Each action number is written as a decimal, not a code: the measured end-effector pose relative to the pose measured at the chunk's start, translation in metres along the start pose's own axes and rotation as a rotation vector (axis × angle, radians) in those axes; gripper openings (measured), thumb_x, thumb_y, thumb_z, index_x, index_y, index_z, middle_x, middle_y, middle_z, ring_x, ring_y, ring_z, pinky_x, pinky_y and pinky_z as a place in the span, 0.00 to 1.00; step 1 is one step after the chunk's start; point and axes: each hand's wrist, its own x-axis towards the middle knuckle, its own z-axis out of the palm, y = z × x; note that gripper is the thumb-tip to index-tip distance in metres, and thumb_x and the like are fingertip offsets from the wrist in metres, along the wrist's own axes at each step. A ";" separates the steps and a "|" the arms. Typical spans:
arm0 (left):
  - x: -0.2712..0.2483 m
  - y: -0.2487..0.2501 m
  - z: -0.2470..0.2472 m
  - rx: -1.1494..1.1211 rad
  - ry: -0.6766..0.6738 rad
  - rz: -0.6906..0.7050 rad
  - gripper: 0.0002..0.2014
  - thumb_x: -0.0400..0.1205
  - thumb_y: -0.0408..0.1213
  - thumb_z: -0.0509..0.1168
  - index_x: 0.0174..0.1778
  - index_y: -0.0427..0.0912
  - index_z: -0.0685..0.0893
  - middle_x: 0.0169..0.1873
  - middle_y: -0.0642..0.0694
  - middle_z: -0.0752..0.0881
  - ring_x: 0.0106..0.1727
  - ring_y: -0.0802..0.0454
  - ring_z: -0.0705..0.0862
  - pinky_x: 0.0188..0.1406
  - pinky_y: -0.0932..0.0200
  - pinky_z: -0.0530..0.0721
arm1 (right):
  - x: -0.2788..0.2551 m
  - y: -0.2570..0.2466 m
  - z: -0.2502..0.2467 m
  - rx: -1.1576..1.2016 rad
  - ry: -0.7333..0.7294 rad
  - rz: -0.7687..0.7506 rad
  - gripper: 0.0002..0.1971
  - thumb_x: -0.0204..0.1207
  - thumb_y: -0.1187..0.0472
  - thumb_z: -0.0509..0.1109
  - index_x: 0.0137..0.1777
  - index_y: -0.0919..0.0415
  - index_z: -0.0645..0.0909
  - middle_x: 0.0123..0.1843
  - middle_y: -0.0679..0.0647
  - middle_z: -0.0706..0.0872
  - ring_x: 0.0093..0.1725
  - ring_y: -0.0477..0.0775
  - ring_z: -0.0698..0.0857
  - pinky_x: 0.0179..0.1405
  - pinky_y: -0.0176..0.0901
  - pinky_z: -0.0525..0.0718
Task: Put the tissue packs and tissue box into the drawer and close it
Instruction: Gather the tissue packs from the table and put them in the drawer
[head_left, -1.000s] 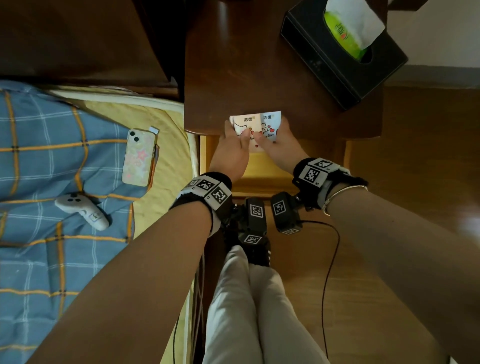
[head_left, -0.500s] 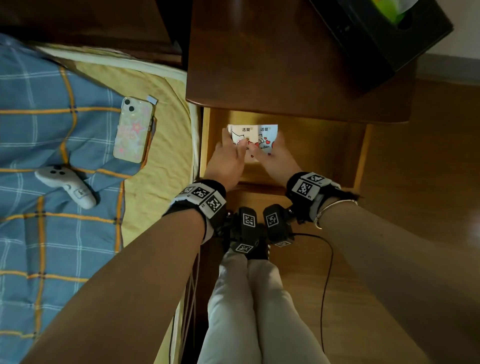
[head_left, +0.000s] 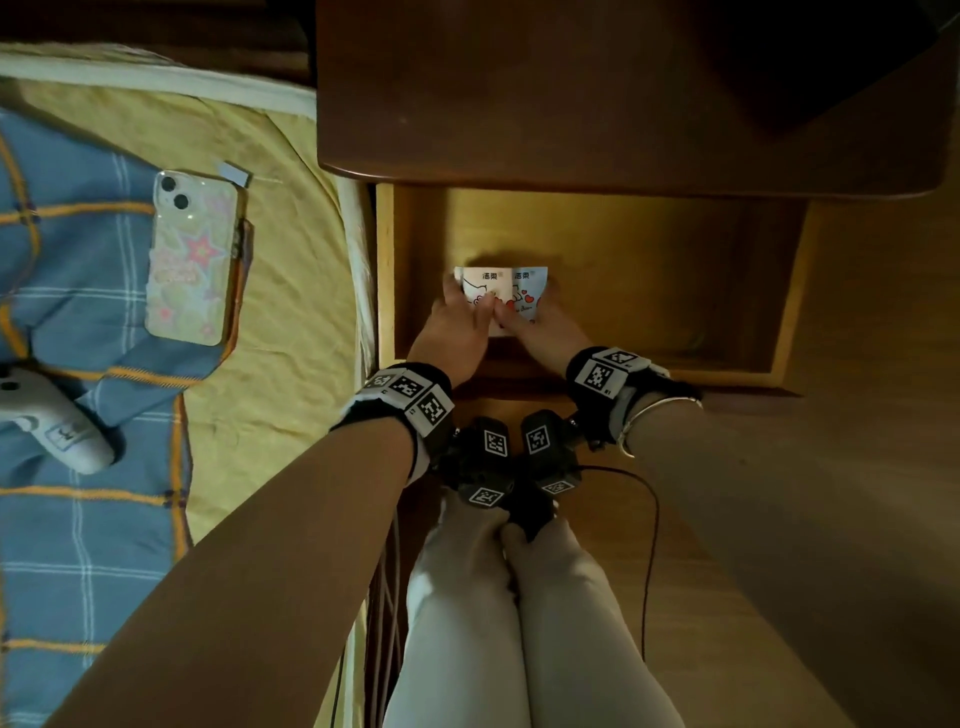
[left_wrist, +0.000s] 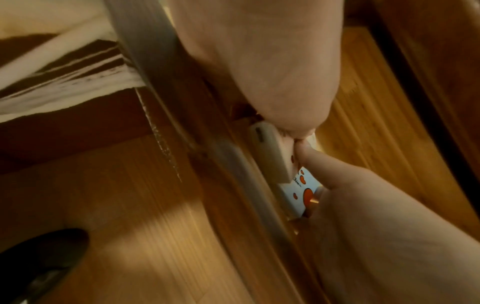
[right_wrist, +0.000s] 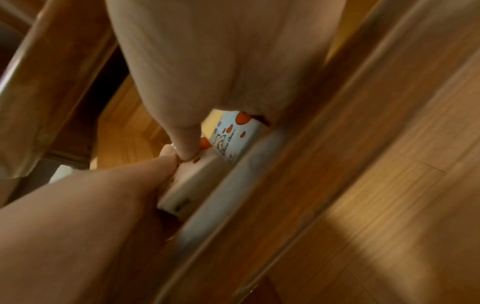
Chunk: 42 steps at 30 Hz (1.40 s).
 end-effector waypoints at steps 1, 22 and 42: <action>0.003 -0.001 0.002 -0.004 -0.018 -0.011 0.33 0.88 0.49 0.52 0.84 0.35 0.51 0.73 0.30 0.71 0.73 0.36 0.75 0.71 0.45 0.74 | 0.004 0.001 0.000 0.003 -0.012 0.004 0.38 0.72 0.38 0.66 0.76 0.61 0.64 0.67 0.54 0.82 0.64 0.53 0.83 0.59 0.43 0.79; -0.018 -0.008 0.007 0.771 -0.051 0.321 0.25 0.88 0.44 0.49 0.83 0.45 0.63 0.85 0.34 0.44 0.84 0.29 0.42 0.83 0.39 0.53 | -0.026 -0.036 -0.013 -0.261 -0.183 0.000 0.21 0.82 0.70 0.59 0.74 0.72 0.66 0.65 0.65 0.80 0.65 0.63 0.80 0.68 0.53 0.77; -0.005 -0.014 -0.020 0.806 -0.129 0.181 0.32 0.87 0.37 0.51 0.85 0.33 0.47 0.84 0.34 0.38 0.85 0.34 0.39 0.84 0.41 0.54 | -0.019 -0.052 0.014 -0.356 -0.383 0.018 0.17 0.84 0.71 0.56 0.71 0.72 0.71 0.68 0.69 0.79 0.69 0.65 0.77 0.69 0.50 0.74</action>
